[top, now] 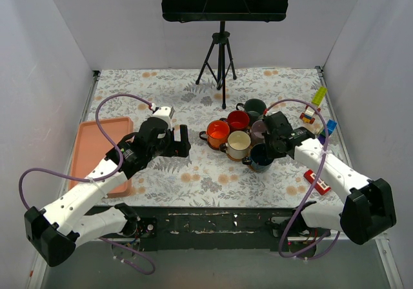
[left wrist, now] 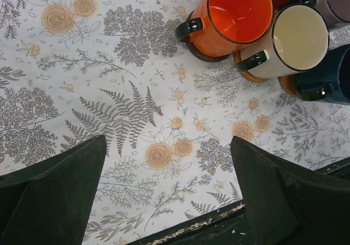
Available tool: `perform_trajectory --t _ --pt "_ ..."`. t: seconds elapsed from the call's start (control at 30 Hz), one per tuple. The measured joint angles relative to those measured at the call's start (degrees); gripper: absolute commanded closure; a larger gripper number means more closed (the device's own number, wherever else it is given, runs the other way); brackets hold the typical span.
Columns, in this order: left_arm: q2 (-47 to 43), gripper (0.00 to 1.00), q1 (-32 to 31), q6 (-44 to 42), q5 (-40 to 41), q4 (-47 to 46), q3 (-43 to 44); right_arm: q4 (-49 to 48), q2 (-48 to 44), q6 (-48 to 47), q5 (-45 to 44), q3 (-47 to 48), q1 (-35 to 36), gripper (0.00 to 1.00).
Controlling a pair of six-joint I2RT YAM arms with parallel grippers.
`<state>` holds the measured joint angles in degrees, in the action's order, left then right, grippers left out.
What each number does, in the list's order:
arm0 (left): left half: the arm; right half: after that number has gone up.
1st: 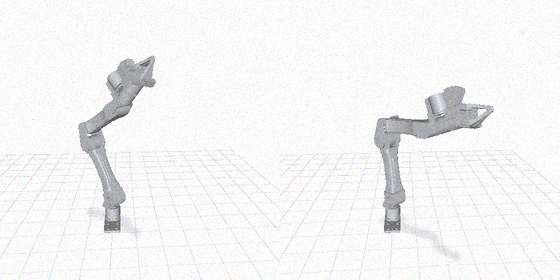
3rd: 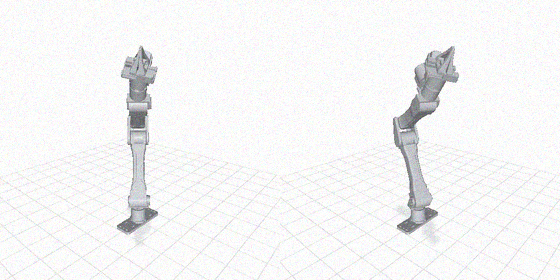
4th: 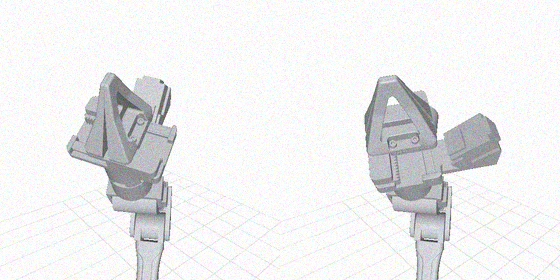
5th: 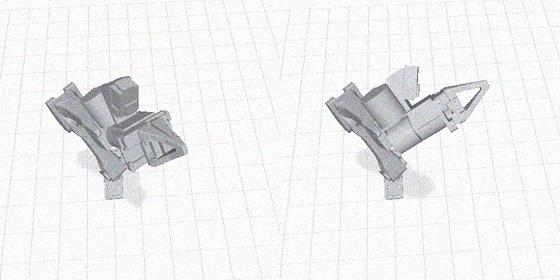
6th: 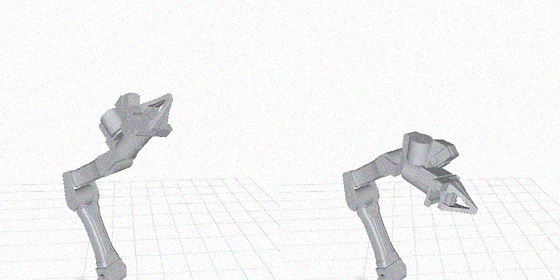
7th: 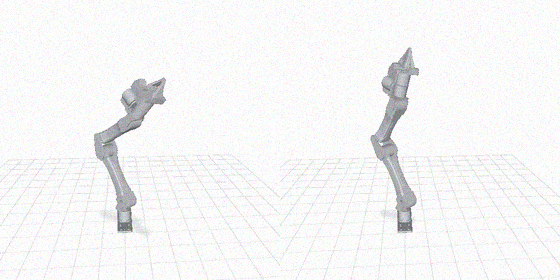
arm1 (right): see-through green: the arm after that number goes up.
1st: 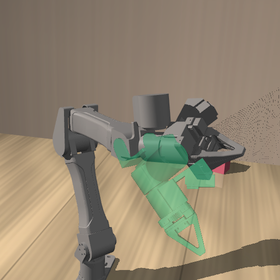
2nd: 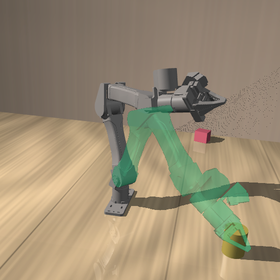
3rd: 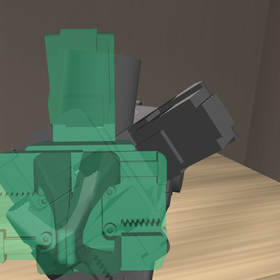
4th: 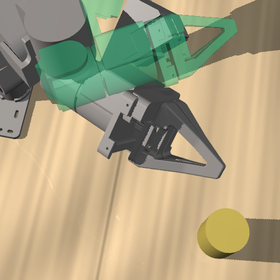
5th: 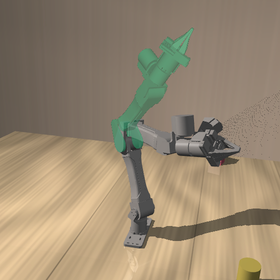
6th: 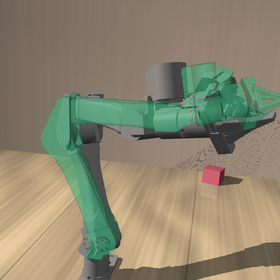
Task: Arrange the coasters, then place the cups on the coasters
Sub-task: Place the cup on the coaster.
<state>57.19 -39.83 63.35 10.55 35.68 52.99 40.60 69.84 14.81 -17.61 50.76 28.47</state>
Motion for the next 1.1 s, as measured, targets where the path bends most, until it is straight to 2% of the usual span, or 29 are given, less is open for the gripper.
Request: perform_trajectory --t 1.1 --pt "0.7 0.02 0.74 0.13 0.44 0.35 0.0 -5.88 4.24 -3.02 2.1 -0.76 -1.14 0.99"
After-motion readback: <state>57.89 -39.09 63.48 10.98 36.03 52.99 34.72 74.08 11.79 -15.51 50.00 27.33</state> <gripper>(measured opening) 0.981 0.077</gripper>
